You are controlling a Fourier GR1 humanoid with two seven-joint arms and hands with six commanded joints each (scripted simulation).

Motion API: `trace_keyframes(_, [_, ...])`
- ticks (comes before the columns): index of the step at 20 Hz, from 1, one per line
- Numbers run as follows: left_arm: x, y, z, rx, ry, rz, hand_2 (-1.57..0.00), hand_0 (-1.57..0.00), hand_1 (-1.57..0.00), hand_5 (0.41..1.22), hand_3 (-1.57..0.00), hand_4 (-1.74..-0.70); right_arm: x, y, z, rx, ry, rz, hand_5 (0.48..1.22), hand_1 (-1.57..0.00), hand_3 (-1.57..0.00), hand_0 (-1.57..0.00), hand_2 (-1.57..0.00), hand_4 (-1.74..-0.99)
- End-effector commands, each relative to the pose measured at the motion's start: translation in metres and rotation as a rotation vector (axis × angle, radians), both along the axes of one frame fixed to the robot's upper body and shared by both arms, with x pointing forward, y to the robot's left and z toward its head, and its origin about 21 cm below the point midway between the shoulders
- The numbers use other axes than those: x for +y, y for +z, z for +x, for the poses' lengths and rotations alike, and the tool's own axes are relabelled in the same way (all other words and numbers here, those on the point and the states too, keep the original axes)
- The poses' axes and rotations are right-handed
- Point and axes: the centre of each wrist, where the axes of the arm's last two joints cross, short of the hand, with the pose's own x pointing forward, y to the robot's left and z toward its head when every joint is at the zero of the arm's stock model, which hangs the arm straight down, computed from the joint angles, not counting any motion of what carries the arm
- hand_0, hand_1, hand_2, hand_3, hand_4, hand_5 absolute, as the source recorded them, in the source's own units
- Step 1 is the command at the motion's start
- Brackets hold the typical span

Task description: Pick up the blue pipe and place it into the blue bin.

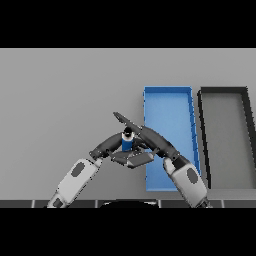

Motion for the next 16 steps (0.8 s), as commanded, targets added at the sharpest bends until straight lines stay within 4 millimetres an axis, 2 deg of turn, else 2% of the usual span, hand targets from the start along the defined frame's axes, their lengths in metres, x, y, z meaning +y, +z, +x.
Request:
trace_keyframes(1, [0.000,0.000,0.002,0.011,0.010,0.009,-1.57,-1.57,-1.57,1.221,-1.56,-1.47,0.005,0.001,0.005,0.014,0.016,-0.002,0.498,0.00,0.00,0.00,-0.01,-1.210])
trace_keyframes(2, [-0.003,0.001,0.002,0.020,0.012,0.004,-1.57,-1.57,-1.57,1.221,-1.56,-1.52,0.006,0.000,0.008,0.011,0.031,-0.007,0.493,-0.03,-0.03,-0.02,-0.05,-1.236])
trace_keyframes(3, [-0.002,0.000,0.001,0.014,0.003,0.004,-1.57,-1.57,-1.57,1.221,-1.28,-1.57,0.009,0.005,0.013,0.003,0.040,-0.015,0.483,-0.14,-0.12,-0.11,-0.16,-1.291])
trace_keyframes(4, [0.001,0.001,0.002,-0.002,0.028,0.053,-1.57,-1.57,-1.57,1.221,-1.19,-1.60,0.016,0.005,0.015,0.005,0.063,-0.026,0.477,-0.30,-0.25,-0.26,-0.31,-1.348])
trace_keyframes(5, [0.004,0.001,0.001,-0.024,0.023,0.124,-1.57,-1.57,-1.53,1.221,-1.12,-1.63,0.020,0.007,0.017,-0.005,0.068,-0.033,0.477,-0.49,-0.52,-0.47,-0.49,-1.365])
trace_keyframes(6, [0.004,0.004,0.000,-0.023,0.033,0.117,-1.57,-1.57,-1.54,1.221,-1.12,-1.65,0.022,0.007,0.018,-0.018,0.085,-0.017,0.486,-0.70,-0.66,-0.69,-0.71,-1.433])
trace_keyframes(7, [0.004,0.004,-0.002,-0.050,0.024,0.090,-1.57,-1.57,-1.54,1.221,-1.21,-1.67,0.027,0.008,0.019,-0.021,0.099,-0.001,0.516,-0.88,-0.77,-0.87,-0.88,-1.486])
trace_keyframes(8, [0.001,0.004,0.000,-0.045,0.027,0.061,-1.57,-1.57,-1.55,1.221,-1.28,-1.68,0.028,0.009,0.018,-0.020,0.109,0.018,0.570,-1.02,-0.88,-1.01,-1.02,-1.527])
trace_keyframes(9, [-0.002,0.003,0.000,-0.030,0.018,0.044,-1.57,-1.57,-1.55,1.221,-1.34,-1.69,0.028,0.007,0.020,-0.010,0.119,0.041,0.638,-1.13,-1.02,-1.12,-1.13,-1.498])
trace_keyframes(10, [-0.004,0.001,0.000,-0.013,0.008,0.023,-1.57,-1.57,-1.56,1.221,-1.39,-1.70,0.027,0.004,0.021,-0.009,0.123,0.060,0.755,-1.22,-1.13,-1.21,-1.22,-1.474])
trace_keyframes(12, [-0.002,0.000,-0.001,0.006,0.009,-0.002,-1.57,-1.57,-1.56,1.221,-1.45,-1.72,0.026,0.003,0.022,-0.032,0.130,0.080,0.923,-1.34,-1.29,-1.34,-1.34,-1.445])
trace_keyframes(14, [-0.004,0.003,-0.001,0.009,0.013,0.019,-1.57,-1.57,-1.57,1.221,-1.50,-1.72,0.026,0.003,0.020,-0.091,0.144,0.046,1.030,-1.43,-1.39,-1.42,-1.43,-1.435])
trace_keyframes(16, [-0.002,0.003,0.001,0.005,0.015,0.029,-1.57,-1.57,-1.57,1.221,-1.52,-1.73,0.028,0.004,0.018,-0.095,0.155,0.033,1.099,-1.48,-1.45,-1.48,-1.48,-1.445])
